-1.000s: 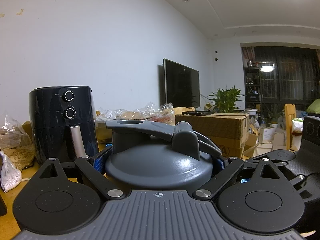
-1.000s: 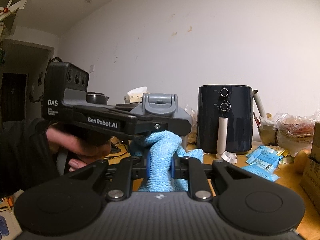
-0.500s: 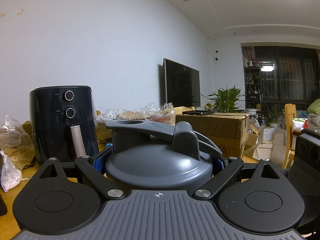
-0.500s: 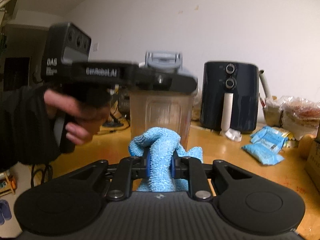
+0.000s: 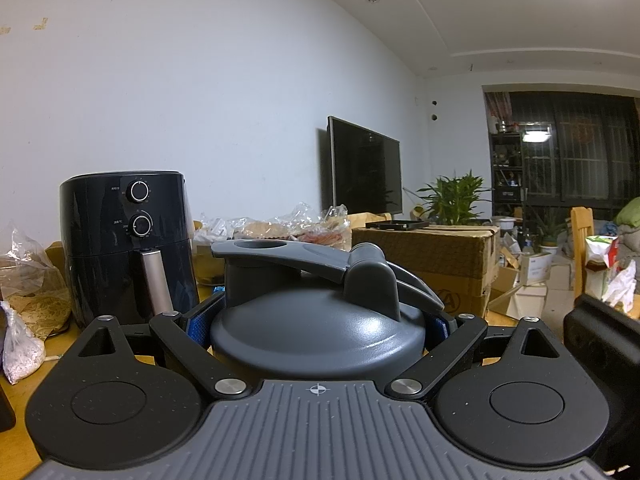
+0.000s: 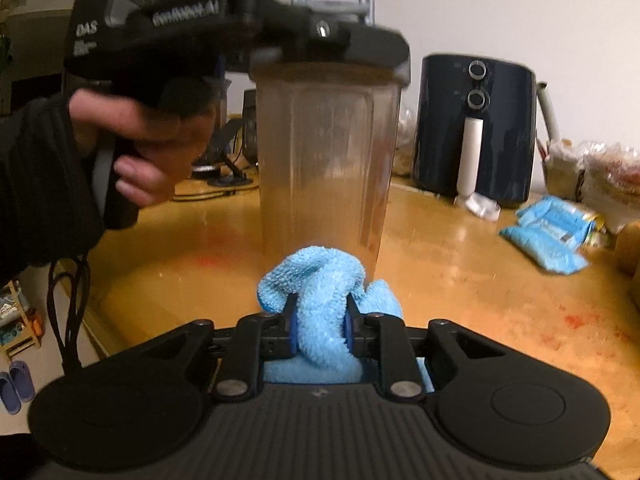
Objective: Clean container
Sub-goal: 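Rub the blue cloth up the clear bottle wall with the right gripper while the left gripper holds it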
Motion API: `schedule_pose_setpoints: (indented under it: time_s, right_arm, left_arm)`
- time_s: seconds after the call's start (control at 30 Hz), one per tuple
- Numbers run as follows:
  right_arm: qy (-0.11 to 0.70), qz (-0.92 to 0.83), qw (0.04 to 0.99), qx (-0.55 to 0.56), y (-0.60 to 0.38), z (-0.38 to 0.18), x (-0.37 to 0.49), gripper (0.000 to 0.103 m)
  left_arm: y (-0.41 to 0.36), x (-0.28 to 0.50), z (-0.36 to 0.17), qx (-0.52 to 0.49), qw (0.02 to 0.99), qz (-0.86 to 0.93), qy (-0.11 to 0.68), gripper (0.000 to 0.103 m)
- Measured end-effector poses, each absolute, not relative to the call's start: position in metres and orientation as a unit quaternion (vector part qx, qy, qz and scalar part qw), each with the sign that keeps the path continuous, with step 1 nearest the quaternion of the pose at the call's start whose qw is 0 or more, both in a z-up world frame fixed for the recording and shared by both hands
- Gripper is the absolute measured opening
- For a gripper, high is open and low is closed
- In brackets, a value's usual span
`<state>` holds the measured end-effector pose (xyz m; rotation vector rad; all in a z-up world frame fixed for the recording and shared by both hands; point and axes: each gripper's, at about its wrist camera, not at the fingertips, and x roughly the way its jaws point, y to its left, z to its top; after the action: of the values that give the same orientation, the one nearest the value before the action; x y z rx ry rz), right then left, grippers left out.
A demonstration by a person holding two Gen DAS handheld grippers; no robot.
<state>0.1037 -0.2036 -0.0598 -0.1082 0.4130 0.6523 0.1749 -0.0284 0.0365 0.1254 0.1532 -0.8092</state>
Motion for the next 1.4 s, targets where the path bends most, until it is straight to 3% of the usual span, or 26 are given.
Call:
schedule_pose_setpoints:
  time_s: [0.77,1.4]
  right_arm:
    - [0.175,0.314,0.933,-0.027,-0.208,-0.047,0.095,0.01]
    - [0.042,0.304,0.951,0.016,-0.22,0.005,0.076,0.01]
  left_arm:
    - [-0.029,0.178,0.036,0.062,0.915,-0.392,0.077,0.095]
    - [-0.03,0.179,0.038,0.063,0.916,-0.388,0.083,0.095]
